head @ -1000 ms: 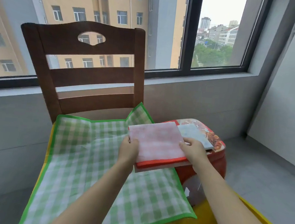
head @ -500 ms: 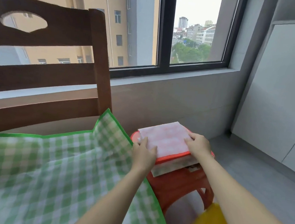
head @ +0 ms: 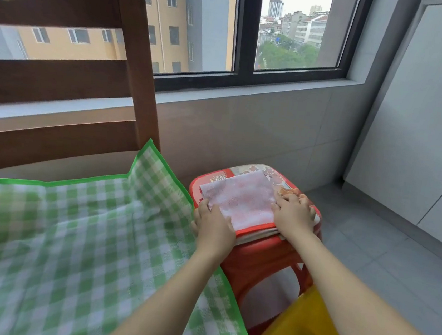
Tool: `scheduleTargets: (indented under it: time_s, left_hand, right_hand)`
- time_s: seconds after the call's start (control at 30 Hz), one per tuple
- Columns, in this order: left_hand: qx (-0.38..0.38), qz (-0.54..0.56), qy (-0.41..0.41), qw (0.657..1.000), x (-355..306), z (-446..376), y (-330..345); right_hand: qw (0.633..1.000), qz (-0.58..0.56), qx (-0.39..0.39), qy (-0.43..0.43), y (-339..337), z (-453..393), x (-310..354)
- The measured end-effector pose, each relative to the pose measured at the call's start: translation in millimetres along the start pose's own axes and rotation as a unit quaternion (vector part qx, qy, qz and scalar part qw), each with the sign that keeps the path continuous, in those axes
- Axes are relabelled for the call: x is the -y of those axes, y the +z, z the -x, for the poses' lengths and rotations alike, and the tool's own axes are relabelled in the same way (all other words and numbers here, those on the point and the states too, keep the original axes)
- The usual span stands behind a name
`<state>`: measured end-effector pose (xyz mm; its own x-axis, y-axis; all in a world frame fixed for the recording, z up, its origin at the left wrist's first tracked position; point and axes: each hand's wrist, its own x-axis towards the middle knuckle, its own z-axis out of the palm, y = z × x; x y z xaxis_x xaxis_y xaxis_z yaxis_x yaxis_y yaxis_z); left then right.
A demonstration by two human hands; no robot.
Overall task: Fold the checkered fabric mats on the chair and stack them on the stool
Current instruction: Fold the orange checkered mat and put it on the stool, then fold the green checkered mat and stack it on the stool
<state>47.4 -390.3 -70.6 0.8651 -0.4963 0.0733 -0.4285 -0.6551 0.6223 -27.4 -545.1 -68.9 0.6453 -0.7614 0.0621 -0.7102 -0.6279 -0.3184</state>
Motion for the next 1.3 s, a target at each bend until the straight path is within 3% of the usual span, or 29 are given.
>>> scheduleTargets:
  time_s: [0.13,0.3,0.4,0.6,0.8,1.0,1.2,1.3]
  left_hand:
    - [0.023,0.042,0.013,0.999,-0.6,4.1,-13.2]
    - [-0.009,0.131,0.046,0.990,-5.2,21.3,-37.4]
    - [-0.017,0.139,0.060,0.988,-7.0,38.0,-51.3]
    - [-0.003,0.167,0.049,0.985,17.5,85.7,-85.7]
    - [0.052,0.128,0.019,0.990,76.0,161.9,-125.8]
    - [0.077,0.086,-0.005,0.993,135.1,228.2,-149.9]
    - [0.132,-0.036,0.067,0.988,180.6,258.5,-160.1]
    - [0.151,-0.062,0.099,0.982,194.1,264.2,-160.5]
  right_hand:
    - [0.999,-0.035,0.002,0.006,-9.7,5.5,4.1]
    - [0.994,-0.038,-0.100,-0.034,-23.9,35.0,9.7]
    - [0.990,-0.072,-0.106,-0.063,-30.0,54.9,17.9]
    - [0.965,-0.211,-0.076,-0.133,-38.5,121.2,50.4]
    - [0.941,-0.286,0.016,-0.182,-23.7,208.3,89.6]
    - [0.925,-0.302,0.068,-0.222,-1.2,260.4,105.8]
    - [0.914,-0.244,0.154,-0.286,24.6,290.0,108.6]
    - [0.905,-0.192,0.153,-0.347,34.3,295.1,106.3]
